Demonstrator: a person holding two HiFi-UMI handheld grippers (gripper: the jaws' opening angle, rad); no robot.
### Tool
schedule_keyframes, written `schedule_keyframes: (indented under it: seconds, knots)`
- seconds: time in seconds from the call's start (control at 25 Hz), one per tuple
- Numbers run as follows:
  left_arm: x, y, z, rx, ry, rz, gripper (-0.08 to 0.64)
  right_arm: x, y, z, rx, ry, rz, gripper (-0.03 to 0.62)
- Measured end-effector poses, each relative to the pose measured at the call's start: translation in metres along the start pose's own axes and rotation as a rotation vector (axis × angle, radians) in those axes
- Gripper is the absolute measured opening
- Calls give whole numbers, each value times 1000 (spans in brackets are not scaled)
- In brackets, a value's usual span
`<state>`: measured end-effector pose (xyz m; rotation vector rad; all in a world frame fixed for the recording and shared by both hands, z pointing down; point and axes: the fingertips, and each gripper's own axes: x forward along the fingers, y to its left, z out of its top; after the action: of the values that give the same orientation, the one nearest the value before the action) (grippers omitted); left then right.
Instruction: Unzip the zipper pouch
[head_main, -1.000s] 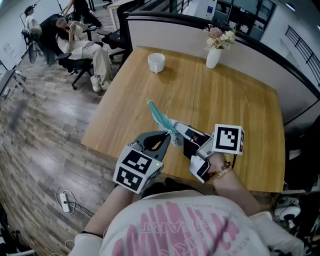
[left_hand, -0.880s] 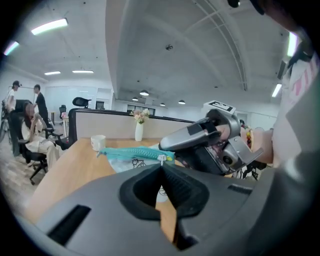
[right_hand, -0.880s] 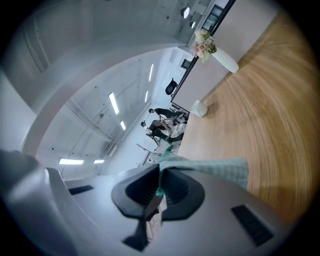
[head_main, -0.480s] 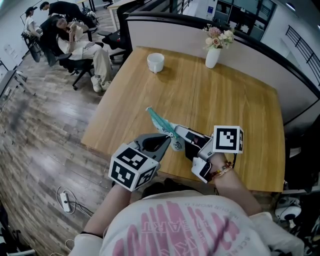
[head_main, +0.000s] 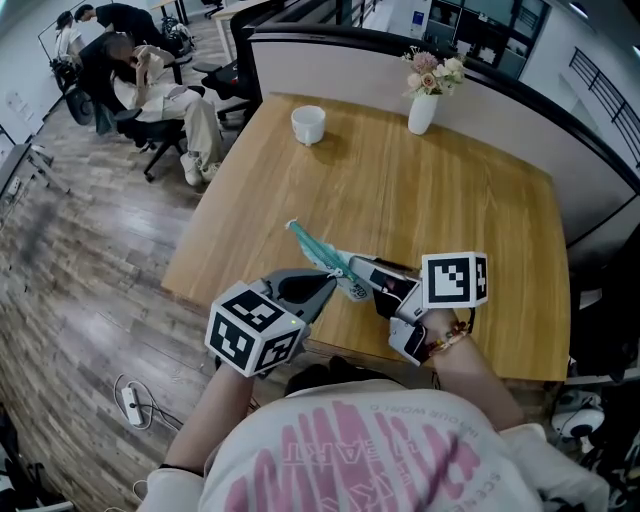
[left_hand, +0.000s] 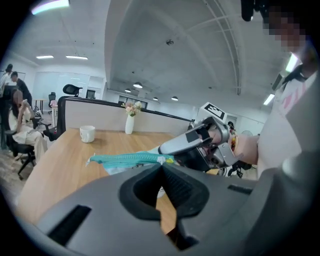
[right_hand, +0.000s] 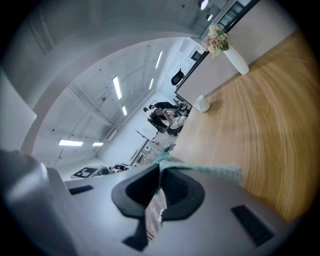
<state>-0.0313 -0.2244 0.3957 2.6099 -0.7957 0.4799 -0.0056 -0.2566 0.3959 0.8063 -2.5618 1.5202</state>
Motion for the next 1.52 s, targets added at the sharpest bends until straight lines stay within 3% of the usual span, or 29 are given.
schedule_keyframes:
  seconds: [0.76,1.52]
  knots:
    - [-18,32,4,-25,-29,79,2,-6,4,-5,-23,22,6,3]
    - [-28,52,7,16,-35,144,2,-10,5,-4,-22,9,9,5]
